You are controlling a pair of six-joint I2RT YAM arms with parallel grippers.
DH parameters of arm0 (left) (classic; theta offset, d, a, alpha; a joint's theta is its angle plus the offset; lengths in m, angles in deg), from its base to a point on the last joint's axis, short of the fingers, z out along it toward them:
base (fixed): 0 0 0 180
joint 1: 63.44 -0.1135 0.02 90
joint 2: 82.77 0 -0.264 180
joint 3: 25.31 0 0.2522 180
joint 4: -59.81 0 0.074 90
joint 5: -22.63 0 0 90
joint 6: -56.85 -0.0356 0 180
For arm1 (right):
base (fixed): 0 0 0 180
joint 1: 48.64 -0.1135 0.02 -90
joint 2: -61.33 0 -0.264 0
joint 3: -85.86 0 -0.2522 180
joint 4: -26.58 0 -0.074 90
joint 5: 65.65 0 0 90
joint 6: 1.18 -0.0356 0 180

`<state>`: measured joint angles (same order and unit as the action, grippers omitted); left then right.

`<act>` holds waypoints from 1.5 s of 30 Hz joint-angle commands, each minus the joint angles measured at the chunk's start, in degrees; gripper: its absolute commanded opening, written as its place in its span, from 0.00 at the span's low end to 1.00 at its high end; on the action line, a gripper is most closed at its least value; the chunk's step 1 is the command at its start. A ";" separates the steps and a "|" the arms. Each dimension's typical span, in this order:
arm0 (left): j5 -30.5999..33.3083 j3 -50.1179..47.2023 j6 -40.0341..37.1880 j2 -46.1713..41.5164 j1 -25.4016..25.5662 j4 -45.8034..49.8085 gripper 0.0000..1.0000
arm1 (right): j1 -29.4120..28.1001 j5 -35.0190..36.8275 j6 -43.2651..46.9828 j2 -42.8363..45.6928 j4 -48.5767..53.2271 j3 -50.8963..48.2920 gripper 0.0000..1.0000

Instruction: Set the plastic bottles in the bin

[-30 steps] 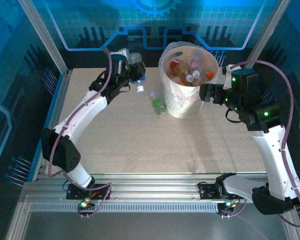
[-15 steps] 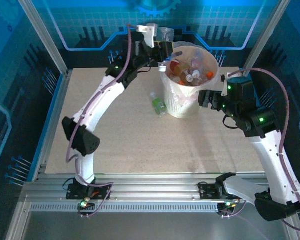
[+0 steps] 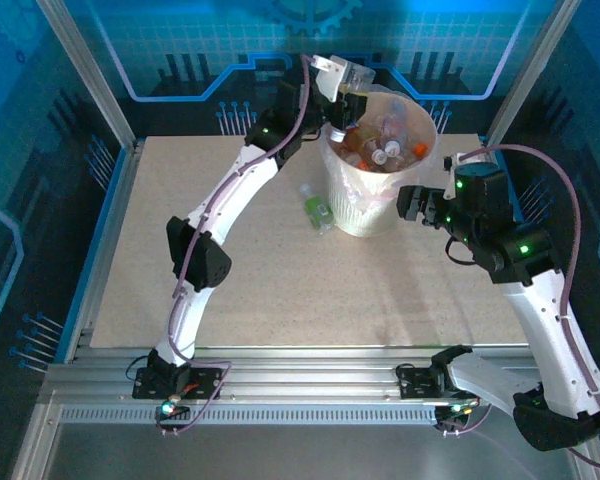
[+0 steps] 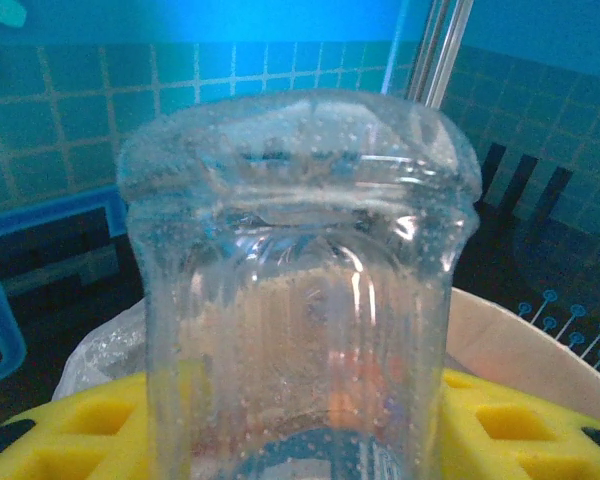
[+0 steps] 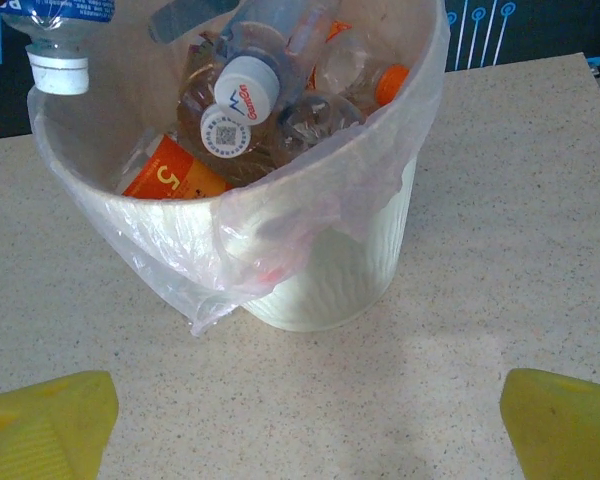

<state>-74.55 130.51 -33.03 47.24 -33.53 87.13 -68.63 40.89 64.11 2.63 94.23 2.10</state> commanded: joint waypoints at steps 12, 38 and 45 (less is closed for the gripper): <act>-0.81 6.52 -9.74 5.98 0.58 -1.85 0.84 | -1.09 1.53 -0.74 2.27 -0.75 0.32 1.00; 13.47 -11.61 -3.05 -18.21 1.99 -5.48 0.99 | -18.79 13.41 -1.14 -4.70 -0.15 -1.33 0.94; 19.35 -37.21 9.36 -35.95 -2.84 -10.60 0.99 | -31.70 22.49 -3.10 -15.92 0.13 0.34 0.92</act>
<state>-59.31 100.90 -32.31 16.40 -32.94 79.57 -97.09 57.89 62.69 -9.63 94.25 1.38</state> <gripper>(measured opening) 0.990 0.921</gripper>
